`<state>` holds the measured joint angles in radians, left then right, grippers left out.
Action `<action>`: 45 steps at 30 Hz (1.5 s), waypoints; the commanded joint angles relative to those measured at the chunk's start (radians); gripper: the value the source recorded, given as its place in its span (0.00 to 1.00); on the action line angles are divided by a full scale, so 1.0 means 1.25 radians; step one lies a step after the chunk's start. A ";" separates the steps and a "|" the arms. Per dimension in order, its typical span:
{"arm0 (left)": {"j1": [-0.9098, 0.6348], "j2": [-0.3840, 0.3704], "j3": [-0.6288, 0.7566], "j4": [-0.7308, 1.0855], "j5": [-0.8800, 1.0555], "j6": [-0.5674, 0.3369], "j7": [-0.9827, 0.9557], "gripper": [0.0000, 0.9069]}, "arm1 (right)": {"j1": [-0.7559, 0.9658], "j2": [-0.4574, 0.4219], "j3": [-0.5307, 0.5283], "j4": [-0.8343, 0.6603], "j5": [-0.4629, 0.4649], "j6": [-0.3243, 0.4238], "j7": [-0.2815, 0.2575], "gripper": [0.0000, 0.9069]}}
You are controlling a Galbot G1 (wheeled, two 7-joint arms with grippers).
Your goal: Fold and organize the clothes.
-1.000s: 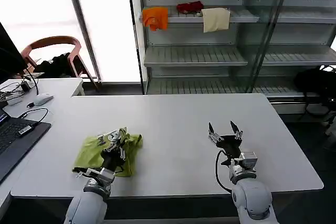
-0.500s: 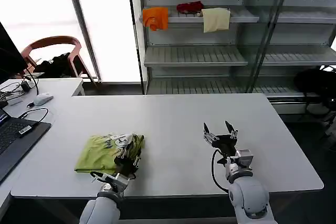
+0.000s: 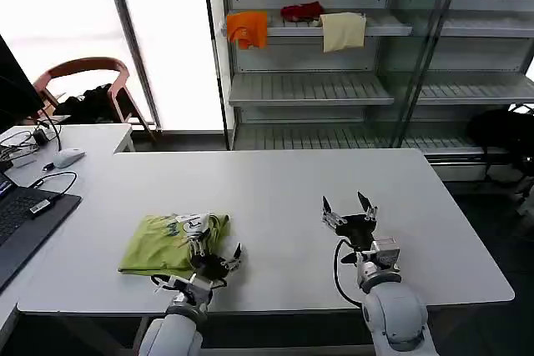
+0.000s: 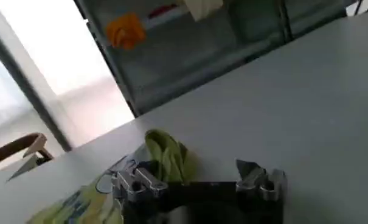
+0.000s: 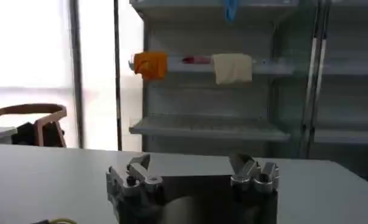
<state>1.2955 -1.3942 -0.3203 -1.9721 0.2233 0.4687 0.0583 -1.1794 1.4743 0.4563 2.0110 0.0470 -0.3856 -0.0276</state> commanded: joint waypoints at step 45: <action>-0.013 0.112 -0.371 0.092 -0.438 0.047 0.027 1.00 | 0.004 -0.002 -0.002 -0.005 -0.013 -0.003 0.004 1.00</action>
<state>1.2737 -1.2655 -0.7263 -1.9761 -0.3219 0.5325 0.0847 -1.1746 1.4717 0.4544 2.0033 0.0313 -0.3892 -0.0238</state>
